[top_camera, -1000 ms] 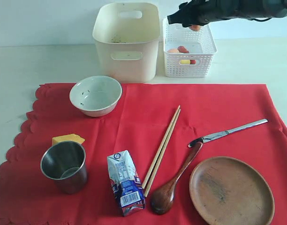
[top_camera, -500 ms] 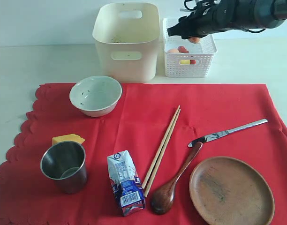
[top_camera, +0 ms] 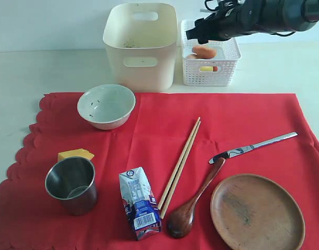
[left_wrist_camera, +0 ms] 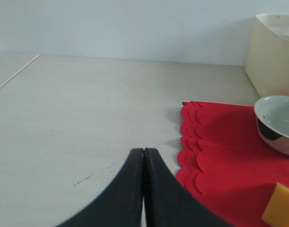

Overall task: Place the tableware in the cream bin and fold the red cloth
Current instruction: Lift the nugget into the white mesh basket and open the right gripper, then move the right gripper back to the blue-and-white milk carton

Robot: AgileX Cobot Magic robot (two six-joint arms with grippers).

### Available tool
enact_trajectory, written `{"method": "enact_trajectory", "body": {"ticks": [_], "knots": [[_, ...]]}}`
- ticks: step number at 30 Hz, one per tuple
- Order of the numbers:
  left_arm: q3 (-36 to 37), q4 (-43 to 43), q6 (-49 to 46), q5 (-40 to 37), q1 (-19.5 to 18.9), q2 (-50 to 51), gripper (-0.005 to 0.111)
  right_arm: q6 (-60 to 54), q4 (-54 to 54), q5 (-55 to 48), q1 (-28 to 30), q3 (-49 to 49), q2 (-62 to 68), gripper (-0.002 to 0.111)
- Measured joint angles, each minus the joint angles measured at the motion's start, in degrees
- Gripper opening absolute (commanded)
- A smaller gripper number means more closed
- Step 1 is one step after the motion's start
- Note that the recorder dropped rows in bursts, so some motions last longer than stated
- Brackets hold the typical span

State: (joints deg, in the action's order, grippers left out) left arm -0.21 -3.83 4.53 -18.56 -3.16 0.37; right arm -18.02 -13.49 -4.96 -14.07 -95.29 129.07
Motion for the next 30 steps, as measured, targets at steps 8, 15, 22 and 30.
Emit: {"method": "enact_trajectory", "body": {"ticks": [8,15,22,30], "knots": [[0.00,0.00,0.00,0.00,0.00,0.00,0.001,0.00,-0.04,-2.91,0.00,0.00,-0.13,0.077],[0.00,0.00,0.00,0.00,0.00,0.00,0.001,0.00,0.20,-12.38,0.00,0.00,-3.70,0.077],[0.00,0.00,0.00,0.00,0.00,0.00,0.001,0.00,2.36,-19.51,0.00,0.00,-9.41,0.071],[0.00,0.00,0.00,0.00,0.00,0.00,0.001,0.00,2.51,-26.32,0.00,0.00,-15.09,0.037]]}}
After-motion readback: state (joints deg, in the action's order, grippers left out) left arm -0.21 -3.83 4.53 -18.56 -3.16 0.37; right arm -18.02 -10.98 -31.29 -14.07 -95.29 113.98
